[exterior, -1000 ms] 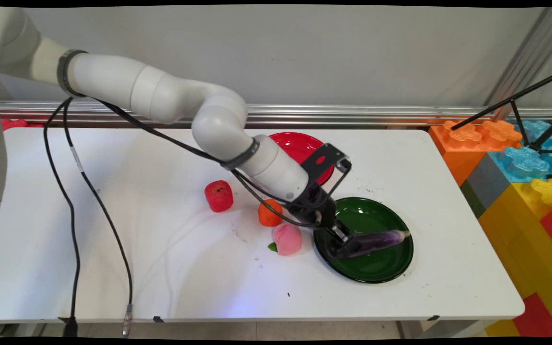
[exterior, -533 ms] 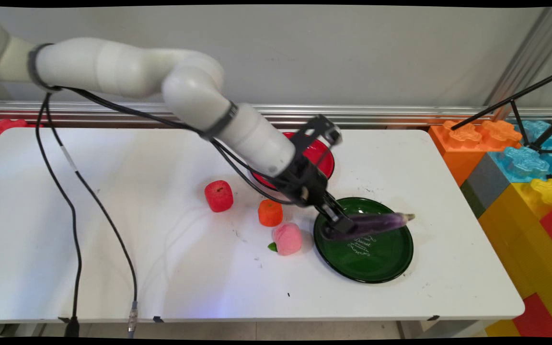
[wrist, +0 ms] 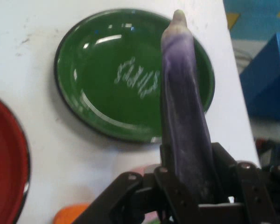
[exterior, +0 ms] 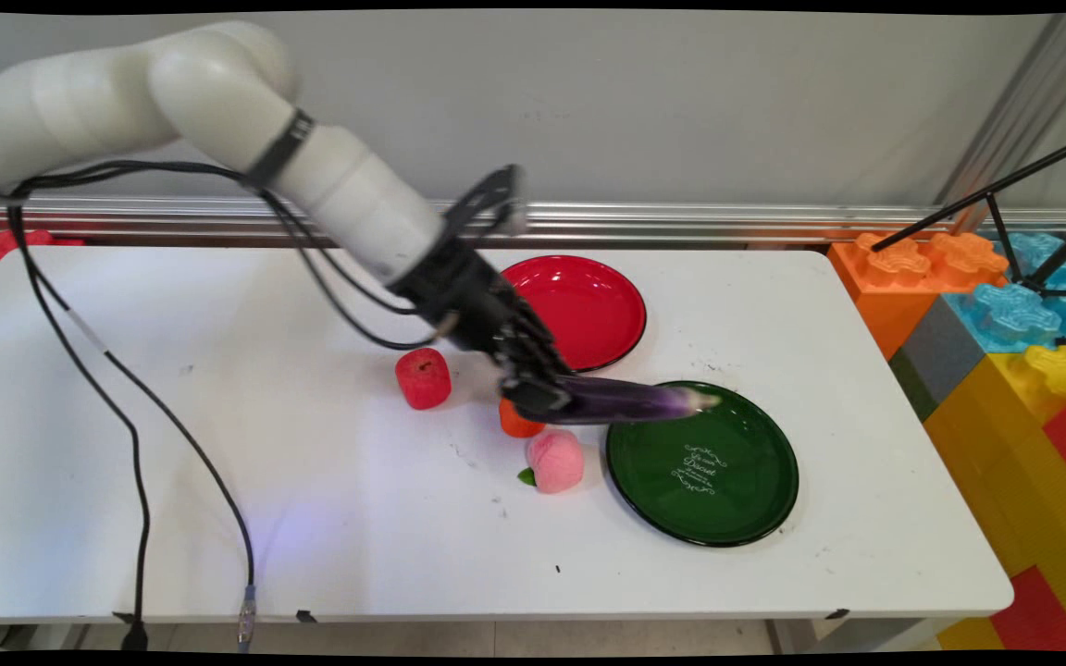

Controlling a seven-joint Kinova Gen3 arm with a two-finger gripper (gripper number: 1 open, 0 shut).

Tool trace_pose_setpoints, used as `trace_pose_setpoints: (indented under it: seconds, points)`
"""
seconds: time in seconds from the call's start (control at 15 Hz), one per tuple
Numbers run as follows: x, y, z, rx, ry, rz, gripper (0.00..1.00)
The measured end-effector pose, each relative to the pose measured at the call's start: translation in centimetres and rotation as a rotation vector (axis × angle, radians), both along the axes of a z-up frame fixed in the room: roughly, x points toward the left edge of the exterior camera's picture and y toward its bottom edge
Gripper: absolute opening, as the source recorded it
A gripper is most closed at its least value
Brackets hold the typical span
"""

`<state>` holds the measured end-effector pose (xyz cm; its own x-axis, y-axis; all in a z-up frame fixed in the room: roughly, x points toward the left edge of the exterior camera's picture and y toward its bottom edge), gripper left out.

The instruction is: Place the picked object on the table

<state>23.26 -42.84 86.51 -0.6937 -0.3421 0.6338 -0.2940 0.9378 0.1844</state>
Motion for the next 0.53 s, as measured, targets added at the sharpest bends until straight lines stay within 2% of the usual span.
trace_pose_setpoints:
  seconds: [0.33, 0.53]
  points:
    - [6.5, -0.4, -0.3, -0.096, -0.042, -0.139, 0.0]
    - [9.3, -0.5, -0.9, -0.133, -0.058, -0.2, 0.0]
